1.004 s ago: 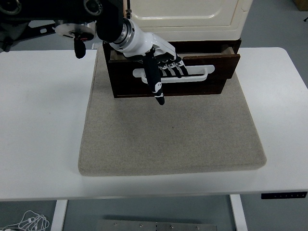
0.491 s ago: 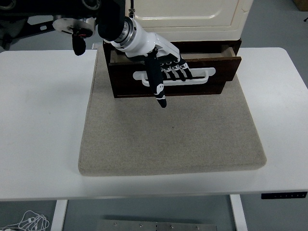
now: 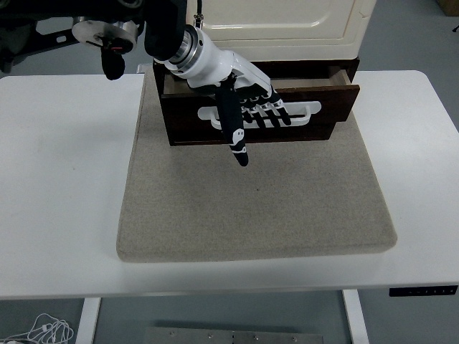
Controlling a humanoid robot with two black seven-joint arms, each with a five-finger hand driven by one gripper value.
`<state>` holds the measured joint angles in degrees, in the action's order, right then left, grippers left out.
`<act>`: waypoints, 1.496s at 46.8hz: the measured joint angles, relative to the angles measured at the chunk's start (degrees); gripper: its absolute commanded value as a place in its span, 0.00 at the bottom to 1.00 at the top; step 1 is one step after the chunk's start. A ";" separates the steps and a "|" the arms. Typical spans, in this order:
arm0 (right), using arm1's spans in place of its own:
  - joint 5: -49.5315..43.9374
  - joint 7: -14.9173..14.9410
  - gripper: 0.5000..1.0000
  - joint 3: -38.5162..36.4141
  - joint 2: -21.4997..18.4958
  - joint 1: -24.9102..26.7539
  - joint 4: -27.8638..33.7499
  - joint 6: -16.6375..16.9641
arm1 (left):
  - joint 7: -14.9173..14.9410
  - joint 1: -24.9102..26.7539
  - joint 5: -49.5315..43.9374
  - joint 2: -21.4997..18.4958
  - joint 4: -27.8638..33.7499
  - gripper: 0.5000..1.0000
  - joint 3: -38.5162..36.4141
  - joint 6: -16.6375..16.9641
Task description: Open the drawer under the combination cabinet
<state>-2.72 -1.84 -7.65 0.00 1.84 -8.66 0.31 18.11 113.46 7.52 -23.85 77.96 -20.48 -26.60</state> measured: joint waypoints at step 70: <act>0.00 0.00 0.85 0.03 0.00 0.01 -0.02 0.03 | -17.02 -14.81 -2.91 -5.72 -39.65 1.00 64.41 16.15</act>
<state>-2.72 -1.84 -7.62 0.00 1.85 -8.68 0.34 1.08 98.64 4.60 -29.58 38.31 43.93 -10.45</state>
